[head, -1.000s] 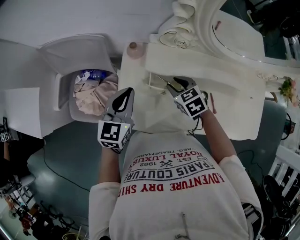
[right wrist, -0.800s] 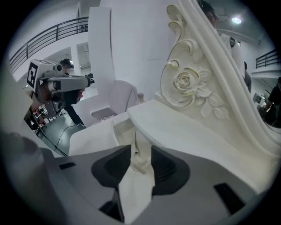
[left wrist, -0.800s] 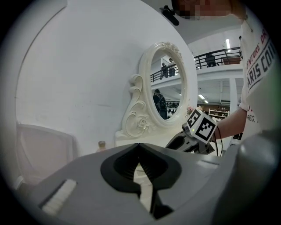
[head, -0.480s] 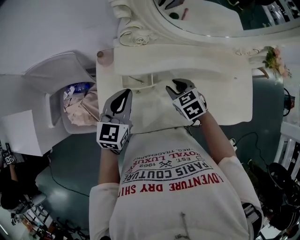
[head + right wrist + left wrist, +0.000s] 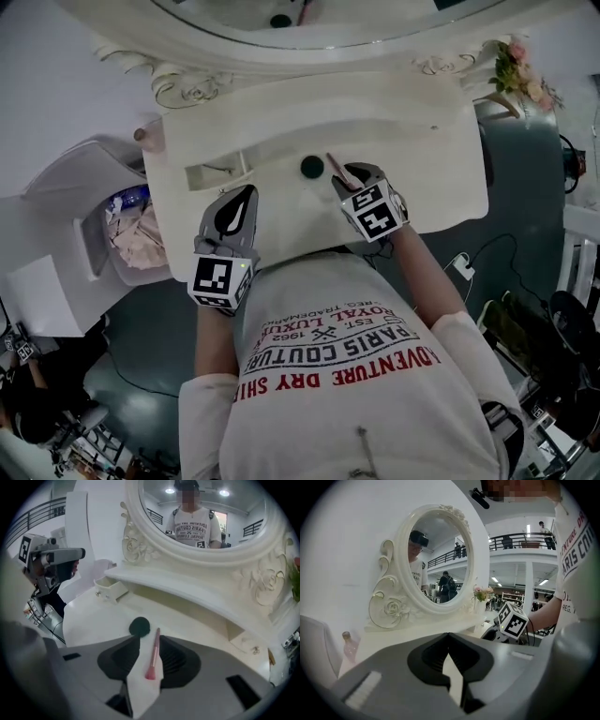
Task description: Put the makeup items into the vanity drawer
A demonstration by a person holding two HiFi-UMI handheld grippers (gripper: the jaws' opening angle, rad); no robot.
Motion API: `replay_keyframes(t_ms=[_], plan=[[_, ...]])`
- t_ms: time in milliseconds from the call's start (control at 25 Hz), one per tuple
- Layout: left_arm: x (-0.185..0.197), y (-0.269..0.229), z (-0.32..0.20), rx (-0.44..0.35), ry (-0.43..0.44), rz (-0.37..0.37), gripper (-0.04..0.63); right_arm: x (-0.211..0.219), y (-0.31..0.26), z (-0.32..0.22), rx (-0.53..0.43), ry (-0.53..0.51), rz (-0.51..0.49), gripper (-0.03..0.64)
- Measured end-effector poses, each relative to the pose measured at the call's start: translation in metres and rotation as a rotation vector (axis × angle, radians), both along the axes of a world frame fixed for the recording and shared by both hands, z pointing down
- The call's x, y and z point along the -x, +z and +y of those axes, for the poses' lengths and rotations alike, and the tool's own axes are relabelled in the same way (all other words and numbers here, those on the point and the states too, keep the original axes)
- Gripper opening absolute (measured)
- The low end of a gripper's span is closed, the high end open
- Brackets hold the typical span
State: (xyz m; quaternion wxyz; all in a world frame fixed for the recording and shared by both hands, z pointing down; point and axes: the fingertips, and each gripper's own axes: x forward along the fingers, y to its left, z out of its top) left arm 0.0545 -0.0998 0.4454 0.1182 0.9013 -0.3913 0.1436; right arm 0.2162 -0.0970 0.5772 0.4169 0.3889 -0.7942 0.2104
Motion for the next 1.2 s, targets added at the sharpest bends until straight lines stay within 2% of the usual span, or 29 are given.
replay_keyframes(t_ms=[320, 600, 920, 1200], plan=[[-0.037, 0.020, 0.004, 0.015, -0.028, -0.024, 0.011, -0.022, 0.047, 0.013, 0.084, -0.047, 0.012, 0.123], [-0.036, 0.026, 0.009, 0.022, -0.041, -0.031, 0.011, -0.026, 0.056, 0.012, 0.122, -0.029, 0.039, 0.054], [-0.013, 0.005, 0.001, -0.023, -0.038, -0.026, 0.011, -0.005, 0.021, 0.004, 0.058, -0.058, 0.063, 0.051], [0.029, -0.017, 0.001, -0.071, -0.031, -0.030, 0.011, 0.056, -0.033, -0.019, -0.045, -0.127, 0.016, 0.051]])
